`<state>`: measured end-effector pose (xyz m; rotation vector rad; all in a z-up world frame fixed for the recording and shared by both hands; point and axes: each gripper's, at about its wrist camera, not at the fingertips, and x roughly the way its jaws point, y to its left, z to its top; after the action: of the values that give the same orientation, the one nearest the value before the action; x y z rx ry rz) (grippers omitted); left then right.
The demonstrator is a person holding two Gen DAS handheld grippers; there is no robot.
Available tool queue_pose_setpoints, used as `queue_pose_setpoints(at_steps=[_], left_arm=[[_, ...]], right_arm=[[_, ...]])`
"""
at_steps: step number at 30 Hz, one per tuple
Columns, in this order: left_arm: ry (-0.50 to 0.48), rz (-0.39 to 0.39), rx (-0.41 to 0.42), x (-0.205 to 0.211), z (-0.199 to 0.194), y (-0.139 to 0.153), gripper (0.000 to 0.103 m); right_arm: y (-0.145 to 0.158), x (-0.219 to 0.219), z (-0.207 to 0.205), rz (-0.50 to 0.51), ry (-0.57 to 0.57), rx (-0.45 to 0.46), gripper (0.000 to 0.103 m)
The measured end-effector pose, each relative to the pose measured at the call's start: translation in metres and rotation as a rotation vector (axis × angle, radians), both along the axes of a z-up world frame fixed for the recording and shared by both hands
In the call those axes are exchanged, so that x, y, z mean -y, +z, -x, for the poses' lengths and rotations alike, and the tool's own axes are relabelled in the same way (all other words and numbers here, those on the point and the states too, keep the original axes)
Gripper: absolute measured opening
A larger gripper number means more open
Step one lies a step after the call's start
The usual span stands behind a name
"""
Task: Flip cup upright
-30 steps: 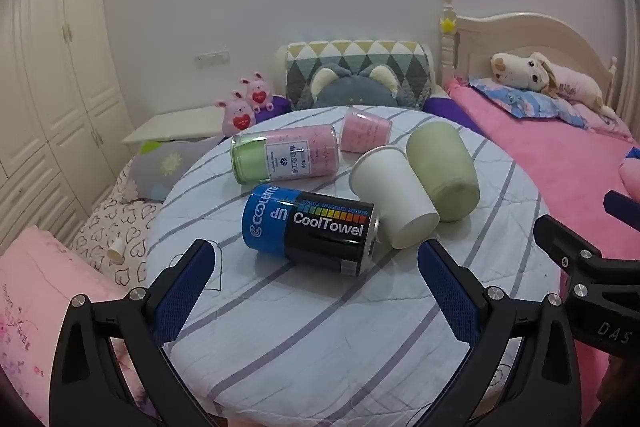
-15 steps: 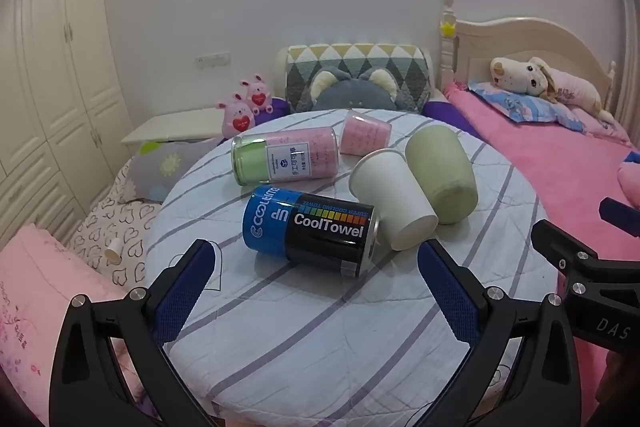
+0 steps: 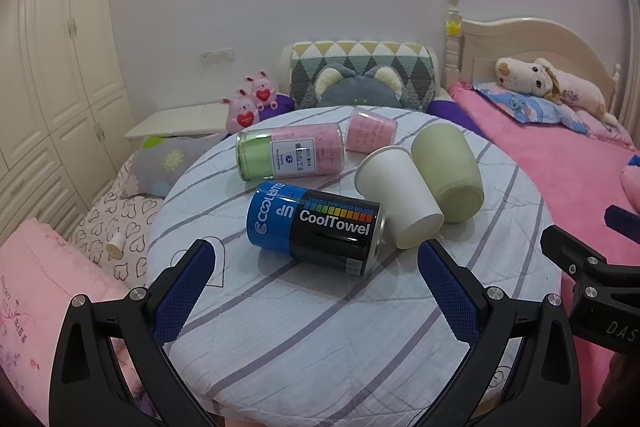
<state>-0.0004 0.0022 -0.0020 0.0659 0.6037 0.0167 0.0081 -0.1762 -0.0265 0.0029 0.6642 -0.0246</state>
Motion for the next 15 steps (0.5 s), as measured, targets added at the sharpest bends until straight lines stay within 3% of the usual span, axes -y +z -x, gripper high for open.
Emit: queue_pose_setpoints(at_steps=[15], left_arm=[[-0.005,-0.009,0.007,-0.0025,0.0044,-0.0013,0.102]], right_arm=[[0.0007,-0.0065,0.0039,0.03,0.012,-0.01,0.103]])
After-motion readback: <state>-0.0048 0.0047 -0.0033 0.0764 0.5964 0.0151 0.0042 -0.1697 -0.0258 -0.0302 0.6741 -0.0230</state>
